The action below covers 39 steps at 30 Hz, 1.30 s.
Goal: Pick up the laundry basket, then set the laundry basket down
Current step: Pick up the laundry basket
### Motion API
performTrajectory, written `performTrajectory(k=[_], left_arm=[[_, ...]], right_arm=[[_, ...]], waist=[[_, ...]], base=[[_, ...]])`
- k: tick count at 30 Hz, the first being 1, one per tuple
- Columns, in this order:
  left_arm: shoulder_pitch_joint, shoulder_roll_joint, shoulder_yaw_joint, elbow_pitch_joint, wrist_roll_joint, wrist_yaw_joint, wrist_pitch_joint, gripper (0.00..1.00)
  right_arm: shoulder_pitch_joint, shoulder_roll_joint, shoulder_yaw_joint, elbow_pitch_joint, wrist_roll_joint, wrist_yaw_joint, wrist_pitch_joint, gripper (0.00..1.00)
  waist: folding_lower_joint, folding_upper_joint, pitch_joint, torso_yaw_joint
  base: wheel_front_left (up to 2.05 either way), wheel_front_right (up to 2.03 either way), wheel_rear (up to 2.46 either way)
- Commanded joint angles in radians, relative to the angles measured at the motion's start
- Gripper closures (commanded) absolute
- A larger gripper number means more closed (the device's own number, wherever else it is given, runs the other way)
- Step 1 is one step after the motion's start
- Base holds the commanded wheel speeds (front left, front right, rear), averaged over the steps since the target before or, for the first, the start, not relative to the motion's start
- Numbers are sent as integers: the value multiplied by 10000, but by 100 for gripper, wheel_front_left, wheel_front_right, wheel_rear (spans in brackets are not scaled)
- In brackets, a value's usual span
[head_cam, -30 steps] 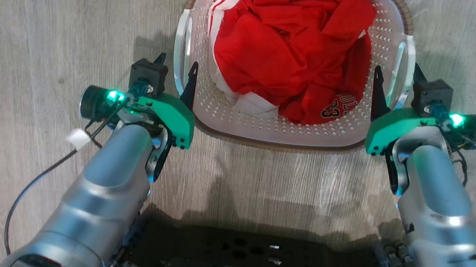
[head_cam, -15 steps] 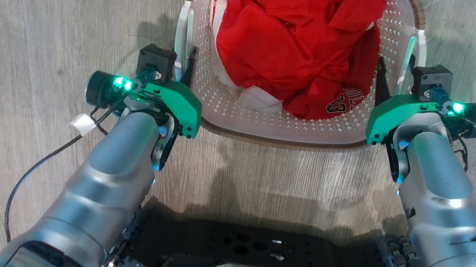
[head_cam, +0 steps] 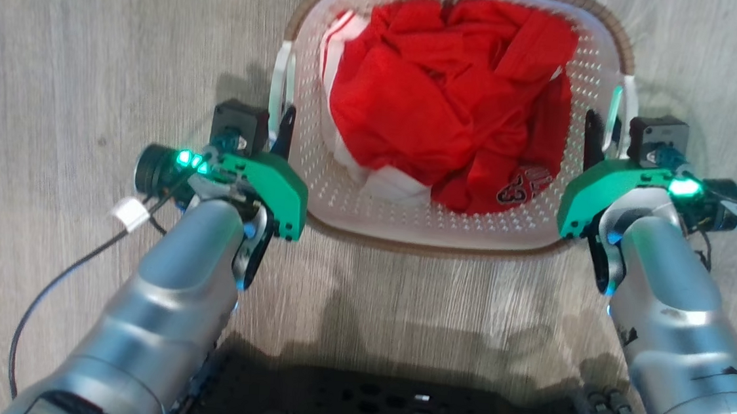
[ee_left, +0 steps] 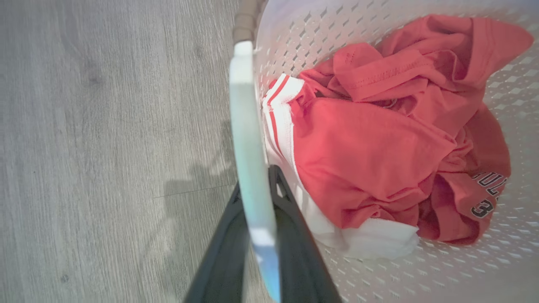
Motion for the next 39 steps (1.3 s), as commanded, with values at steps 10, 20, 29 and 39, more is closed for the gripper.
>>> performTrajectory(k=[10,20,29,39], left_arm=[[988,250,103,532,-320,-80,-113,100],[2030,250,-402,1950,-1177,-363,-113,100],[2773,250,-1181,2598,-2027,-591,309,100],[2971,250,-1992,2899,-2460,-794,1266,100]], right_arm=[[638,166,1275,1290,968,60,-47,100],[1383,166,3504,2162,3080,60,395,100],[2307,166,5180,2050,4702,60,1161,100],[2642,166,6457,2148,5768,60,1897,100]], waist=[[-1,-1,-1821,-213],[-1,-1,-4266,-425],[-1,-1,-6001,-561],[-1,-1,-6967,-616]], base=[[0,0,0],[0,0,0],[0,0,0],[0,0,0]])
